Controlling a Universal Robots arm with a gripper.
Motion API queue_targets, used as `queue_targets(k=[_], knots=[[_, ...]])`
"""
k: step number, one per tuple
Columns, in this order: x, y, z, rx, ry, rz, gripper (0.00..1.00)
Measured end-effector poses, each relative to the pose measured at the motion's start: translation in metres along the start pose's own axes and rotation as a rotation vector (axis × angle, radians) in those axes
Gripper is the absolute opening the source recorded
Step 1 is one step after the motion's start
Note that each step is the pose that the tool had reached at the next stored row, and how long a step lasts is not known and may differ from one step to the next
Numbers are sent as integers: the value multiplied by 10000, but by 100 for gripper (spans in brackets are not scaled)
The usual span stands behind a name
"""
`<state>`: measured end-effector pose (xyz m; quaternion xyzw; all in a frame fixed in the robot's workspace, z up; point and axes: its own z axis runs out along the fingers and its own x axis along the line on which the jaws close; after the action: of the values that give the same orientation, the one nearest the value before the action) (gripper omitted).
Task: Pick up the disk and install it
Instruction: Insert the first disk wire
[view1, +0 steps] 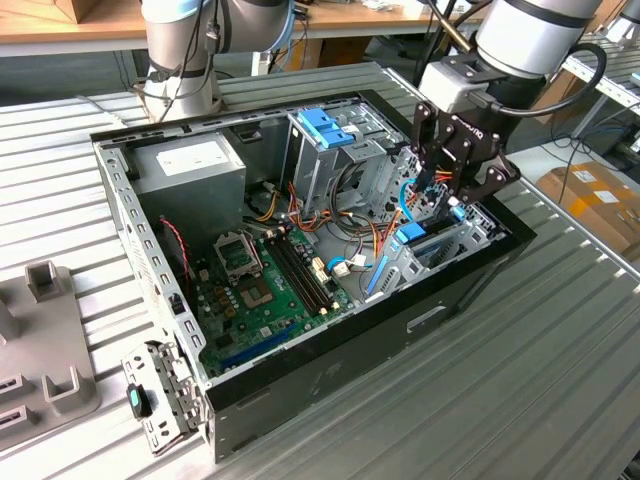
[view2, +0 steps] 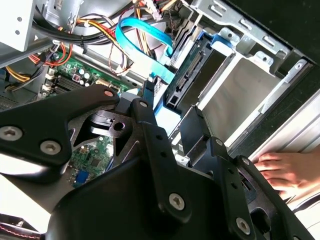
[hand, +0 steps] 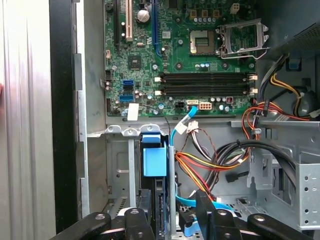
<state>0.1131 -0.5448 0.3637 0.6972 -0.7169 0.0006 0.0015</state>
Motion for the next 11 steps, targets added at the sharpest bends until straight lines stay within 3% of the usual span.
queue_targets(k=[8,11], knots=[[-31,-120,1,0,-1,0,48],[-32,-138,3,0,-2,1,48]])
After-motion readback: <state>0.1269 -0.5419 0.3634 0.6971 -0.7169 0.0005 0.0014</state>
